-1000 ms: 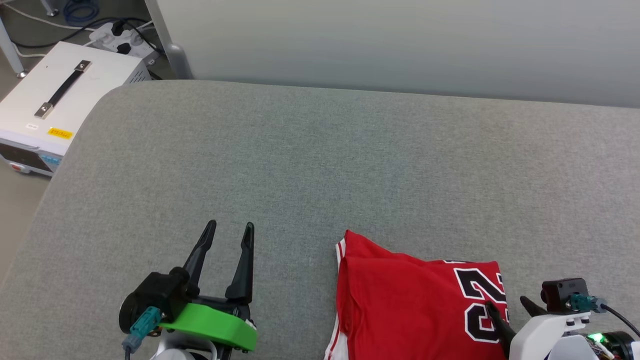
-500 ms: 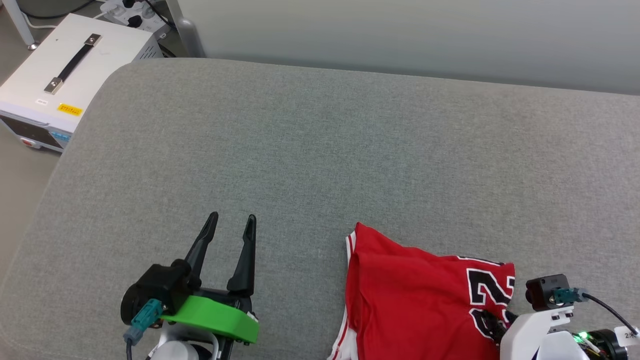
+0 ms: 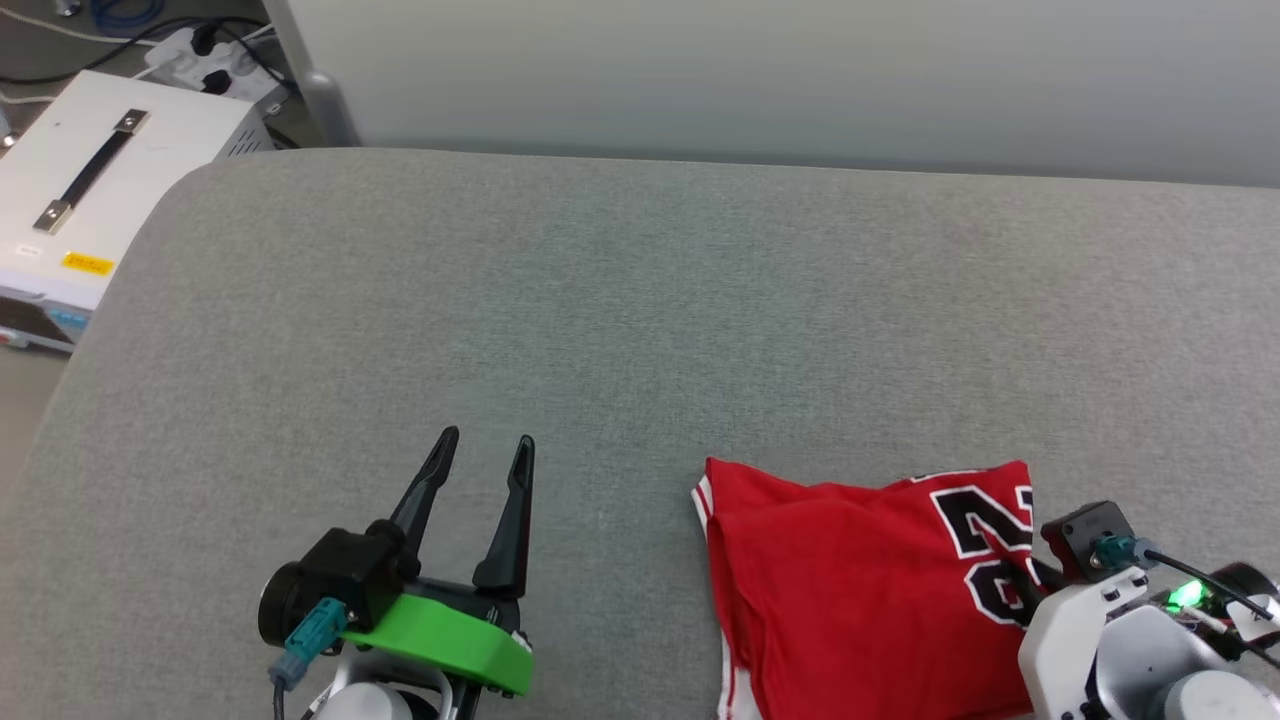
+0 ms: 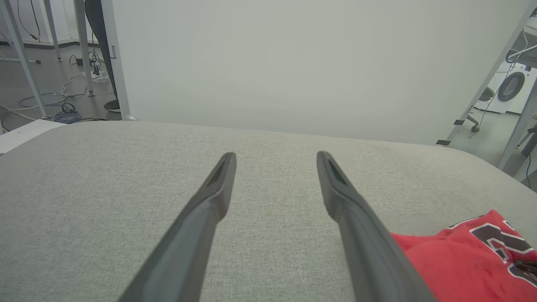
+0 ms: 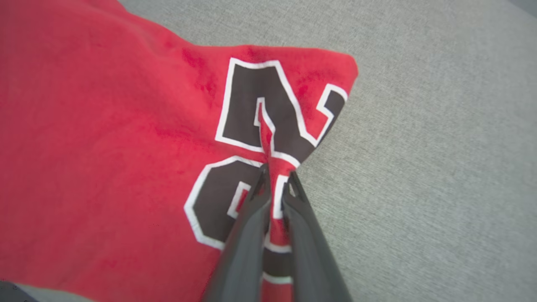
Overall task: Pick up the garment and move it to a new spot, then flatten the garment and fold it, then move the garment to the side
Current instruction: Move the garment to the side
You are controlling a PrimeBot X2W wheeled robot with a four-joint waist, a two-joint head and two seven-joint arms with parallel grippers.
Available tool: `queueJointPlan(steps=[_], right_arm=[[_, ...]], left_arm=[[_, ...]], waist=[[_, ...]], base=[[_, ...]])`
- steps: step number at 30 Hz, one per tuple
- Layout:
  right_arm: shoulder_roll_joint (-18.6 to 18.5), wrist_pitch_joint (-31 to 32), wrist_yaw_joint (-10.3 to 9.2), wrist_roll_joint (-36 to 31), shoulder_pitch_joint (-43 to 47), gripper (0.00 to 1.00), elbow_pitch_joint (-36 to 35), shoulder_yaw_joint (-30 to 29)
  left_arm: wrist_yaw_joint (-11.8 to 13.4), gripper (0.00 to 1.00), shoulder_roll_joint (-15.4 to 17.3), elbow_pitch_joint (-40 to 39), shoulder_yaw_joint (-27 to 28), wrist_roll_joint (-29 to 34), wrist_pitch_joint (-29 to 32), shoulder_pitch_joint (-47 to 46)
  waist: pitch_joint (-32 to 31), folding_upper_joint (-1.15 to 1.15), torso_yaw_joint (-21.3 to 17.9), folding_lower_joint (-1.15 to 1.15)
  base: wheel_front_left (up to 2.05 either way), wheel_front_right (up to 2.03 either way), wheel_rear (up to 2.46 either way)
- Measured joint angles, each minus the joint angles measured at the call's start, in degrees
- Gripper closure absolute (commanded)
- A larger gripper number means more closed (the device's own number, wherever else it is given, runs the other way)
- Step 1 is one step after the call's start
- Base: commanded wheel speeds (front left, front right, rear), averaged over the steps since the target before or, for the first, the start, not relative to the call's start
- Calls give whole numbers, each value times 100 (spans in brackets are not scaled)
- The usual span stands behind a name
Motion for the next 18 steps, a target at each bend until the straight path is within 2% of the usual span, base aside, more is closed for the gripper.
queueJointPlan(steps=[4, 10, 14, 18], right_arm=[[-592, 153, 0, -137, -218, 100, -350, 314], [-1692, 387, -2, -146, -643, 100, -756, 805], [-2192, 486, -3, -32, -887, 100, -916, 936], [-2647, 428, -3, 119, -1082, 100, -792, 964]], left_arm=[[0, 0, 4, -88, -83, 0, 0, -1], [0, 0, 8, -269, -404, 11, 1, -23], [0, 0, 5, -405, -584, 22, 0, -146], [0, 0, 23, -523, -765, 64, 0, -367]], waist=[[-19, 0, -247, 0], [17, 0, -749, 0], [101, 0, -1109, 0], [251, 0, -1473, 0]], base=[[0, 0, 0], [0, 0, 0], [0, 0, 0], [0, 0, 0]])
